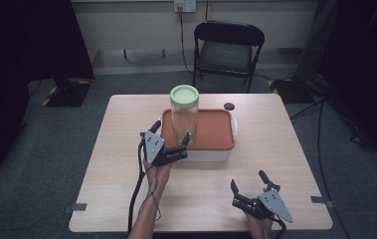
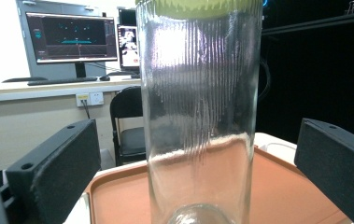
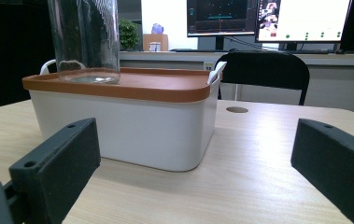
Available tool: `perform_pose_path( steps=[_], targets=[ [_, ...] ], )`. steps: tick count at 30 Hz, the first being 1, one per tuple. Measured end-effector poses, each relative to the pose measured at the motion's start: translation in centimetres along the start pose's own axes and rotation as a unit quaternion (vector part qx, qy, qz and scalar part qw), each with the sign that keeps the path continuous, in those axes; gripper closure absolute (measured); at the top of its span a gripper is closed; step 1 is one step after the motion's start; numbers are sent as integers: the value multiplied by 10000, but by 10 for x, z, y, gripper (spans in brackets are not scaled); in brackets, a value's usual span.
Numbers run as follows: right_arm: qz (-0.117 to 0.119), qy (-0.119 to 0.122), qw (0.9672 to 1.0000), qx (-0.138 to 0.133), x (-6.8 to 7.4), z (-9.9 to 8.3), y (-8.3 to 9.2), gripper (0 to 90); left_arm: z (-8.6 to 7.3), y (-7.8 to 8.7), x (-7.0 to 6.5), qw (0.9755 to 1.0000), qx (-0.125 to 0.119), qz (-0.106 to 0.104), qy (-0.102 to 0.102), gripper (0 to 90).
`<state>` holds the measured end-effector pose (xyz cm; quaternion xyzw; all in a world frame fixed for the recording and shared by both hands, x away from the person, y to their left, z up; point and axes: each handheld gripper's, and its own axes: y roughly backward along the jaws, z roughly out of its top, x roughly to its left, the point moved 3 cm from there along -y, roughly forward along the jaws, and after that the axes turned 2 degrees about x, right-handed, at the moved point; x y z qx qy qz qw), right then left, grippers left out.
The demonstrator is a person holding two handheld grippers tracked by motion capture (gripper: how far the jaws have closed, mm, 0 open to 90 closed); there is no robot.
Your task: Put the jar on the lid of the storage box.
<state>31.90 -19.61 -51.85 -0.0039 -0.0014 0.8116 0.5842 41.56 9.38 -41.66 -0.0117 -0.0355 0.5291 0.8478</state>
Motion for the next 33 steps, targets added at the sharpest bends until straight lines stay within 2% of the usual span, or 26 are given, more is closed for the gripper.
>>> perform_pose_path(
  steps=[7,20,33],
  targets=[
    [-2,0,10000,0,0,0,0,4,-5,3,1,10000,33,9,52,0],
    [-3,0,10000,2,0,0,0,4,-1,11,5,9999,-18,99,65,0],
    [-10,1,10000,2,0,0,0,4,1,22,7,10000,-29,63,59,0]
  ],
)
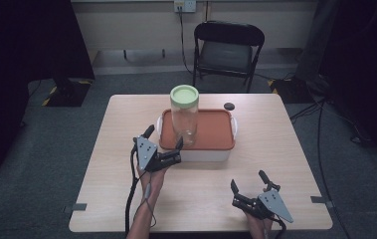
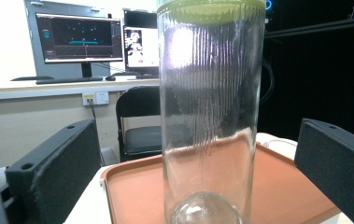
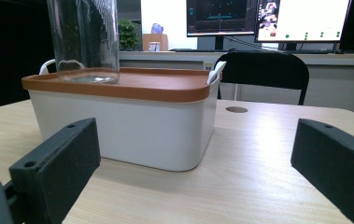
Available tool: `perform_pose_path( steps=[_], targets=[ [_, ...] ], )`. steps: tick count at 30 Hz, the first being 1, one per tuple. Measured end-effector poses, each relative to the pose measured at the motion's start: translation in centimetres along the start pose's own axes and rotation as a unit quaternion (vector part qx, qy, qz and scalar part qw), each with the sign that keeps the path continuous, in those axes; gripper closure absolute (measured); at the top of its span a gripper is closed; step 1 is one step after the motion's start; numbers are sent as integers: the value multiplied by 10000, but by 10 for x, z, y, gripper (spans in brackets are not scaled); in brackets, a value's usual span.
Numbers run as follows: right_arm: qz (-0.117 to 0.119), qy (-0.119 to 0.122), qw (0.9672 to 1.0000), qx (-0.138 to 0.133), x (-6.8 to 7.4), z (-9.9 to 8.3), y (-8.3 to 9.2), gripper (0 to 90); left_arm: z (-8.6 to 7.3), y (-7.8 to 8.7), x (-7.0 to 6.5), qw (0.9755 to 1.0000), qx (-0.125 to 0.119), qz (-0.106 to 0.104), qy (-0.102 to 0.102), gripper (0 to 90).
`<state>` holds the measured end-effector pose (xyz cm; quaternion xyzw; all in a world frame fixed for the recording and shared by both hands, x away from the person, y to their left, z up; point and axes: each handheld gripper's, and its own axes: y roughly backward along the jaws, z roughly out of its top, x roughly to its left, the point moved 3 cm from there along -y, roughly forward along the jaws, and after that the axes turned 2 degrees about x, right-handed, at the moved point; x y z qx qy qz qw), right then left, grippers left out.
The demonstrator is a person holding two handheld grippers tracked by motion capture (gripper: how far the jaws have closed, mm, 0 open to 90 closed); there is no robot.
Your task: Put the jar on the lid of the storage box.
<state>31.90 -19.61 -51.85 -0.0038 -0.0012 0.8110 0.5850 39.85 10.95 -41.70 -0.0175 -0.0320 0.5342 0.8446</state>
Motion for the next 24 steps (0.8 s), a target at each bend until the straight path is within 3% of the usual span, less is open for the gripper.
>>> perform_pose_path(
  steps=[9,13,17,24],
  targets=[
    [-2,-3,10000,2,0,0,0,4,5,11,-3,10000,-50,-27,21,0],
    [-2,-2,10000,3,0,0,0,4,7,15,-9,9999,-55,-69,-126,0],
    [-3,-4,10000,3,0,0,0,4,11,20,-11,9997,-192,-81,-129,0],
    [-4,-2,10000,2,0,0,0,4,12,27,-13,9996,-213,-59,-158,0]
  ],
)
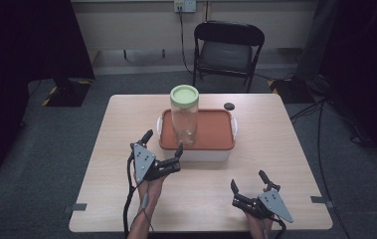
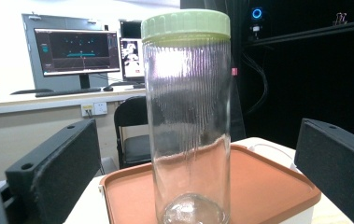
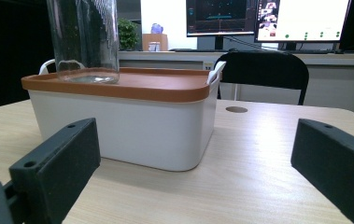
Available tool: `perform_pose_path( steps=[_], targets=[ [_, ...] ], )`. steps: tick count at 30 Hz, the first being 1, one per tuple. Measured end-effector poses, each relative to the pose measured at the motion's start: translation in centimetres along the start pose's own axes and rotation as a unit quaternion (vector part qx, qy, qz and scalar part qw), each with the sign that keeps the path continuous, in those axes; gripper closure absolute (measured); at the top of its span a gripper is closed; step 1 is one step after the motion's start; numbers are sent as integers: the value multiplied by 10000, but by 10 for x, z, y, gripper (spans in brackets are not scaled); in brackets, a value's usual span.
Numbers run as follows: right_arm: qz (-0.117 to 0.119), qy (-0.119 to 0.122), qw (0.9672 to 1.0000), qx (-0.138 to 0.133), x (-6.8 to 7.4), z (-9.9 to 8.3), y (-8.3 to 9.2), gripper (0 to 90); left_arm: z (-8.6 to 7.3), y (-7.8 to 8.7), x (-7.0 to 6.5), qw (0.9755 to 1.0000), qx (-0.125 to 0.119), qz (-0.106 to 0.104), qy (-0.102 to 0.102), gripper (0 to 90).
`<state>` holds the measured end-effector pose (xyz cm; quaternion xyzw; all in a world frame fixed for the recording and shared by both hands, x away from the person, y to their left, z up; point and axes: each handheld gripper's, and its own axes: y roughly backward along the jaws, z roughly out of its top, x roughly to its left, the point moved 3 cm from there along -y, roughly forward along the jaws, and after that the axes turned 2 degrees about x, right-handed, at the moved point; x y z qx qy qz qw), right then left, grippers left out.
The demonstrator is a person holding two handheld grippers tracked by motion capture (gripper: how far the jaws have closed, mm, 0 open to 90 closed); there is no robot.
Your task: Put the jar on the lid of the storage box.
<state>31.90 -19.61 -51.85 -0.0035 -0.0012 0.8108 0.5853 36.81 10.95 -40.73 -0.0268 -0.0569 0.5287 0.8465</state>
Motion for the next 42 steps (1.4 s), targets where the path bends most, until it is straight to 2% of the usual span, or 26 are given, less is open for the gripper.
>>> perform_pose_path(
  steps=[4,11,20,27,35,42],
  targets=[
    [3,-2,10000,3,0,0,0,4,-1,3,1,10000,-14,31,70,0],
    [-3,-2,10000,3,0,0,0,6,0,12,-2,9998,-27,-75,157,0],
    [-3,-2,10000,4,0,0,0,7,2,26,-6,9998,-134,-92,72,0],
    [-3,-2,10000,4,0,0,0,7,-5,33,-5,9999,-86,-41,88,0],
    [-3,-2,10000,4,0,0,0,7,-9,42,-3,9996,-98,-87,264,0],
    [-3,-2,10000,3,0,0,0,7,-13,50,-2,9996,-107,-82,236,0]
  ],
)
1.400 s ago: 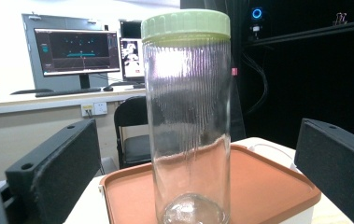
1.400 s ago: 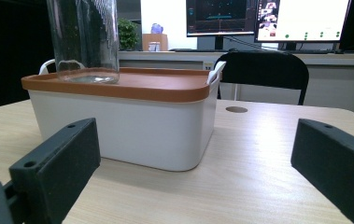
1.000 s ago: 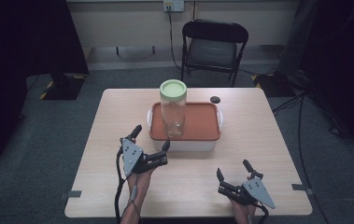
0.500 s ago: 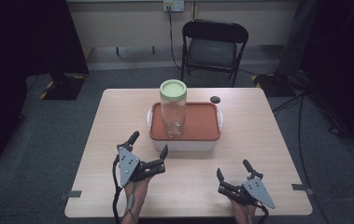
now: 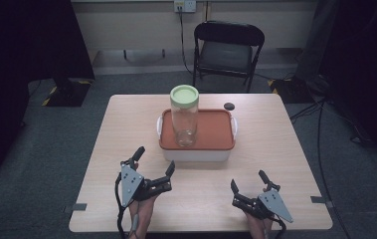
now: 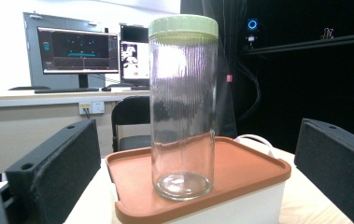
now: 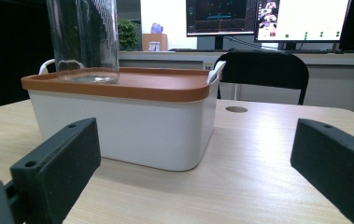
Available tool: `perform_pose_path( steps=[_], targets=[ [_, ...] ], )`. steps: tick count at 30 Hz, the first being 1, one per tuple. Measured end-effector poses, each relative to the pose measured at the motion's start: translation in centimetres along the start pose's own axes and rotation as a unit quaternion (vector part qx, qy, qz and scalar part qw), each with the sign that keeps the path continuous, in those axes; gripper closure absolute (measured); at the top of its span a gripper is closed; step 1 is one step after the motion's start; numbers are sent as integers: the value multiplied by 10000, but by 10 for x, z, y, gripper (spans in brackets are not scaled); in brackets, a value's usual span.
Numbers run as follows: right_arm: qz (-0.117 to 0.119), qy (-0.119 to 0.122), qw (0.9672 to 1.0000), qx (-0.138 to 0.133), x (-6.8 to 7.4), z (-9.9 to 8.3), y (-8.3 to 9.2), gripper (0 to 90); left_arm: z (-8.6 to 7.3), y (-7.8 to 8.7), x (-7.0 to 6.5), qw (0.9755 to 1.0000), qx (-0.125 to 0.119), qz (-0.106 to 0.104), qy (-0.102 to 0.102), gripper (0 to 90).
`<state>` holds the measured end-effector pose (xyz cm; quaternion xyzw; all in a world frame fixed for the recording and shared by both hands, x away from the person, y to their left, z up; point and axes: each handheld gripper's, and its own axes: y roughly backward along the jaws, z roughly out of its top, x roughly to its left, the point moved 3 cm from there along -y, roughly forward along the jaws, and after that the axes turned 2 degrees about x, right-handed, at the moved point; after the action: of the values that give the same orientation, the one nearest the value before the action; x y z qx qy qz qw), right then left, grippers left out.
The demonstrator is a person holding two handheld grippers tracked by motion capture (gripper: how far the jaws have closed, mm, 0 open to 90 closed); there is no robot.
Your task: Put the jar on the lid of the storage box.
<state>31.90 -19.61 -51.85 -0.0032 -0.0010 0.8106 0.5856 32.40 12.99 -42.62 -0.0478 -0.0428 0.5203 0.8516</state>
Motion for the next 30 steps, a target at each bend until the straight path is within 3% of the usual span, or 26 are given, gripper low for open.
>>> perform_pose_path(
  steps=[19,30],
  targets=[
    [-8,-1,10000,0,0,0,0,7,-19,20,-5,9998,7,83,-182,0],
    [-8,-2,10000,0,0,0,0,7,-34,26,-1,9993,179,160,-279,0]
  ],
)
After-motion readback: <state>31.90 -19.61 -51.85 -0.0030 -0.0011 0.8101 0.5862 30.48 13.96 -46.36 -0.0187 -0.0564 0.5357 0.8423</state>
